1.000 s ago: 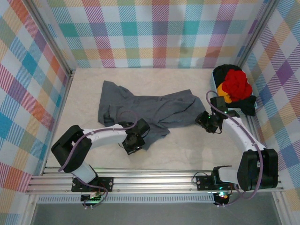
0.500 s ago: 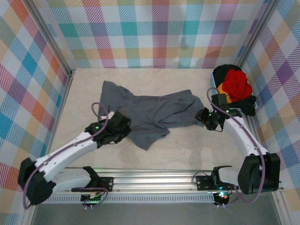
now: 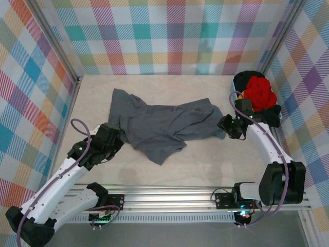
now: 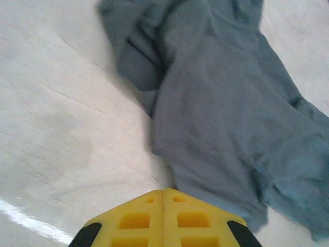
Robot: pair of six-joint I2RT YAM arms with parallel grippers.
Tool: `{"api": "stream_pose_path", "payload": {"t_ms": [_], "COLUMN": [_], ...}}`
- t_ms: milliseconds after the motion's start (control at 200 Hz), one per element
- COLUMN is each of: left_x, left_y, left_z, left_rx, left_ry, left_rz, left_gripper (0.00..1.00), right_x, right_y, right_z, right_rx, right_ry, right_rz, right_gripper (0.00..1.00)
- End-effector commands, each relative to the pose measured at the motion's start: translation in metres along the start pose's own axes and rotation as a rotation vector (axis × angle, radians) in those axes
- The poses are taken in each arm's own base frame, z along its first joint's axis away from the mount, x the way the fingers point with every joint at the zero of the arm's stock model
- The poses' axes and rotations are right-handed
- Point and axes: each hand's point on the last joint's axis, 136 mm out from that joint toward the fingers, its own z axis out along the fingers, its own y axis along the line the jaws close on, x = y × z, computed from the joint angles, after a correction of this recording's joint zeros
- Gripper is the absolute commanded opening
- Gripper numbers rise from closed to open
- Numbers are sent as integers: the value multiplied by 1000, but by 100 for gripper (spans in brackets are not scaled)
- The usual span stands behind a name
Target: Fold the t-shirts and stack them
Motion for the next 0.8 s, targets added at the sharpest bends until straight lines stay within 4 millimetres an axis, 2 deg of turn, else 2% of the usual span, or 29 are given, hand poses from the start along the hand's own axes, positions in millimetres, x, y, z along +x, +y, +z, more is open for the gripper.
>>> {"api": "stream_pose_path", "payload": {"t_ms": [0, 85, 170, 440, 675, 795], "left_x": [53, 89, 118, 164, 181, 191], "left_y": [-14, -25, -32, -36, -51, -41], "left_z": [34, 48, 60, 95, 117, 127], "left_rx": [54, 40, 6, -95, -102, -177], "left_ry": [222, 290, 341, 416, 447, 474], "left_rz": [59, 178, 251, 294, 288, 301], "left_gripper": [10, 32, 41, 45, 45, 41], "right_x": [-4, 2, 6, 13, 18, 18], "right_y": [2, 1, -1, -1, -1, 1], "right_z": [-4, -2, -1, -4, -1, -2], "right_rx": [-2, -12, -15, -40, -53, -60], "right_ry": [-5, 8, 14, 24, 42, 41], "right_rz": [-11, -7, -5, -4, 5, 6], "right_gripper": [47, 47, 47, 47, 47, 47]}}
